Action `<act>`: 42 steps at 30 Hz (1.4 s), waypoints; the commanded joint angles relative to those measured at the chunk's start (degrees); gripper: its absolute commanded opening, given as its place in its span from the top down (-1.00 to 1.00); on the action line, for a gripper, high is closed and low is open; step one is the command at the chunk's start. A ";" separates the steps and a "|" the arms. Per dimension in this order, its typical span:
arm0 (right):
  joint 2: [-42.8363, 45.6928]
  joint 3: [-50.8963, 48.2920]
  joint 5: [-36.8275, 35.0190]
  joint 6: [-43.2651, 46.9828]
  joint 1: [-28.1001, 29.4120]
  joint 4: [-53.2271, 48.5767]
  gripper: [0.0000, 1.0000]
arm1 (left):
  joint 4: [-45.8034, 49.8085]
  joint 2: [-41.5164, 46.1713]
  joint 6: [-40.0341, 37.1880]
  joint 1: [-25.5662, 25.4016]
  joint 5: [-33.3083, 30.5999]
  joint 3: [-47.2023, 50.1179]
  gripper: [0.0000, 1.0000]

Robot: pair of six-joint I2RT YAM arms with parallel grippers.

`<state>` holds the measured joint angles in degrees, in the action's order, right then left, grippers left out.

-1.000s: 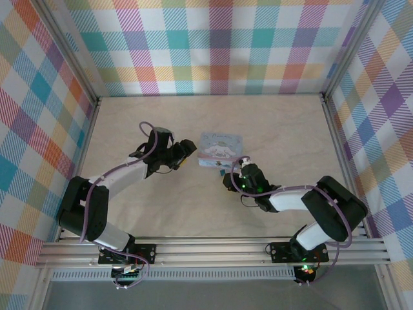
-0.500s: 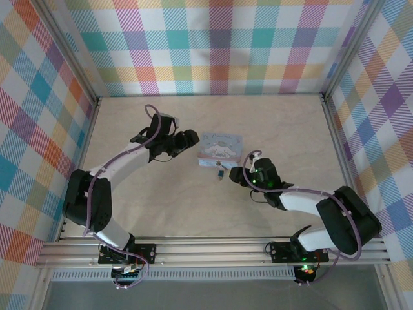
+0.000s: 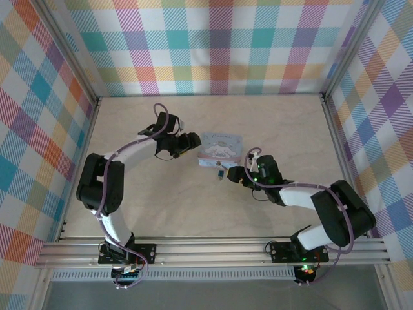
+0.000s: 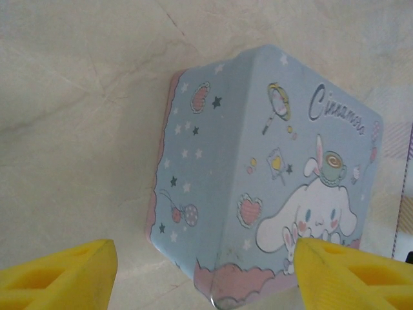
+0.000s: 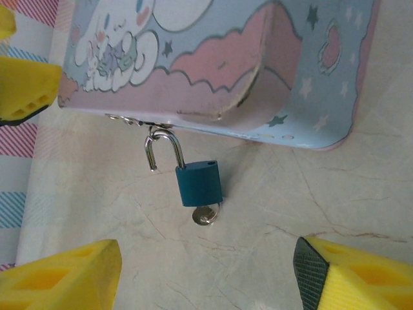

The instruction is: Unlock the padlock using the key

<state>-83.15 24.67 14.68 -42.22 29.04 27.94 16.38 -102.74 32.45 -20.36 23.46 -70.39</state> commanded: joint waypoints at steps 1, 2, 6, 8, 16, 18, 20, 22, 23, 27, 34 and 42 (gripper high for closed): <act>-1.83 2.53 2.98 -0.76 -0.42 2.76 -0.45 | 0.04 -2.59 -1.51 1.11 3.32 -2.79 -0.44; -2.45 2.99 3.07 -0.76 -0.39 3.05 -0.46 | 0.00 -3.36 -1.54 1.11 4.04 -3.41 -0.44; -4.69 4.78 3.72 -0.85 -0.55 3.61 -0.49 | 0.05 -6.29 -0.80 1.11 6.90 -5.04 -0.42; -6.29 5.94 4.71 -0.64 -0.73 4.02 -0.49 | -2.58 -7.48 -0.24 1.11 8.52 -5.06 -0.41; -10.99 10.49 7.11 1.31 -2.90 4.48 -0.49 | -3.63 -10.49 0.04 0.79 12.82 -3.60 -0.28; -11.77 11.43 7.37 2.36 -3.82 4.73 -0.49 | -3.81 -10.34 0.00 0.50 12.84 -1.93 -0.24; -12.71 12.06 8.11 3.60 -4.85 6.18 -0.50 | -4.37 -9.43 0.35 0.24 12.20 0.58 -0.20; -13.96 12.68 9.10 4.56 -5.70 7.72 -0.50 | -5.44 -8.45 0.92 -0.01 11.96 3.41 -0.17; -14.60 12.98 9.84 4.94 -6.13 9.91 -0.50 | -6.18 -7.76 1.29 -0.03 11.77 5.02 -0.16; -15.15 12.40 11.59 4.58 -7.42 13.43 -0.44 | -8.72 -5.36 3.01 -0.33 11.11 10.10 -0.15; -13.42 6.08 14.00 4.12 -7.32 20.63 -0.40 | -9.27 -3.35 3.85 -0.80 10.13 11.55 -0.17; -16.29 6.66 14.72 1.54 -4.59 20.26 -0.41 | -9.09 -2.64 3.92 -1.35 9.05 11.54 -0.17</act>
<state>-98.10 31.07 27.77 -40.03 23.11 45.12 1.48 -105.56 36.45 -20.93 35.51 -60.88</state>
